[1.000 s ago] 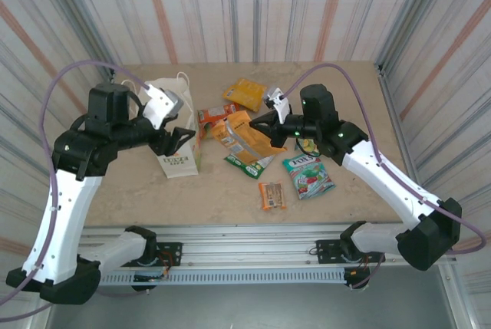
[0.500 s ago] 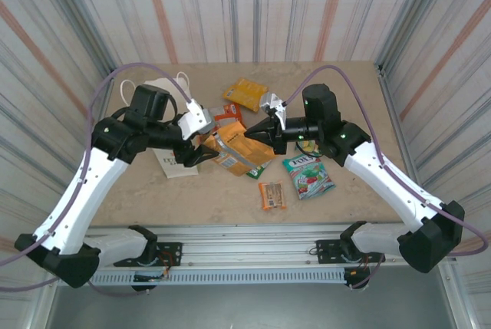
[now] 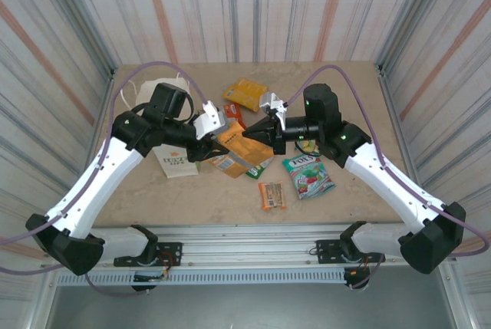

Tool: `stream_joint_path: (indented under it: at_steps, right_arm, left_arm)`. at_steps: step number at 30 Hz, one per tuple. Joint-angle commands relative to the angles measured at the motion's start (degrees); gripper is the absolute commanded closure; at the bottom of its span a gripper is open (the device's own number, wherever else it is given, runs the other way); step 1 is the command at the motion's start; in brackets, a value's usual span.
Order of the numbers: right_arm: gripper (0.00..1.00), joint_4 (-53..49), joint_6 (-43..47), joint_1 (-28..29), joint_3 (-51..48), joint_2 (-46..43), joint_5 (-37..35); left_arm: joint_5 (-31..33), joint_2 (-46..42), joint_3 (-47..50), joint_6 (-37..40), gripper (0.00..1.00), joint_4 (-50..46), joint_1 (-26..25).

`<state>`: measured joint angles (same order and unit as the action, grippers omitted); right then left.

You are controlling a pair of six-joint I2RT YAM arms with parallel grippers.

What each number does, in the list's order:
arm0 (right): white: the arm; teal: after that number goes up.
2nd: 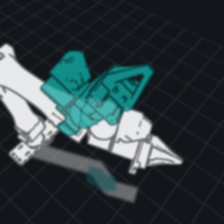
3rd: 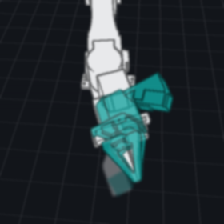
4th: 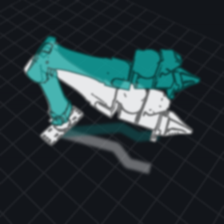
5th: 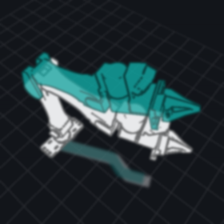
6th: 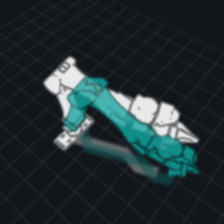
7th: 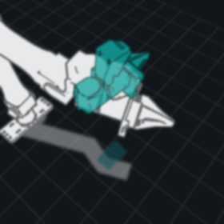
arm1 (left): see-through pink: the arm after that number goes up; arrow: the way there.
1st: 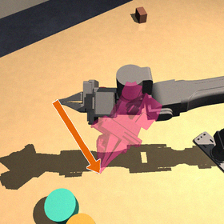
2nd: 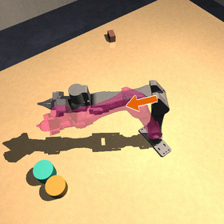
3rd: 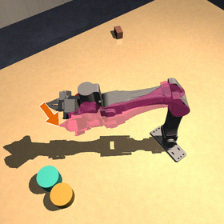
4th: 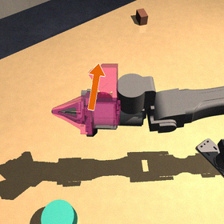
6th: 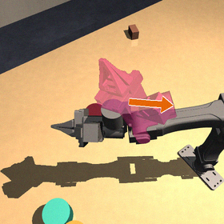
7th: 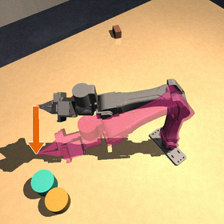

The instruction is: Place the snacks into the paper bag

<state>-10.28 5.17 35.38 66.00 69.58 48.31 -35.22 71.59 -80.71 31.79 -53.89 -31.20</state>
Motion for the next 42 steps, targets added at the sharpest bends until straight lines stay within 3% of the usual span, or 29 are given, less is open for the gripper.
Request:
stream_joint_path:
  at_steps: [1,6,9,11,16,20,25,34,42]
  right_arm:
    - [1.0,2.0,-0.5,0.4,1.7,-0.9,1.1]
    - [0.97,3.6,-1.7,0.7,1.1,-1.0,-2.3]
    - [0.68,7.8,-4.2,0.6,-1.4,-2.6,-9.5]
    - [0.56,9.9,-5.3,0.5,-2.9,-3.9,-14.6]
    - [0.41,15.4,-8.7,-0.5,-7.4,-7.1,-22.0]
    - [0.38,16.0,-10.0,-1.2,-9.2,-8.2,-23.6]
    - [0.39,14.9,-9.9,-1.2,-9.0,-7.7,-24.2]
    - [0.4,14.1,-10.3,-1.3,-8.2,-5.9,-23.9]
    - [0.4,13.5,-10.3,-1.3,-7.9,-4.6,-24.3]
  left_arm:
    - [-2.5,-0.2,0.0,0.9,0.74,0.5,-0.2]
    - [0.9,-1.9,-0.2,-0.5,0.89,1.1,-0.2]
    - [5.9,-2.9,-2.1,-4.0,0.99,1.0,-0.2]
    - [8.6,-3.5,-4.0,-6.1,1.0,0.3,-0.2]
    - [19.1,-6.0,-8.2,-12.4,1.0,1.5,-0.2]
    - [31.5,-8.8,-10.4,-17.9,1.0,4.8,0.0]
    - [39.5,-12.9,-9.8,-19.4,1.0,12.7,0.1]
    - [58.5,-12.4,-13.8,-24.5,1.0,19.3,0.1]
    - [69.5,-11.3,-17.1,-28.2,1.0,12.9,0.1]
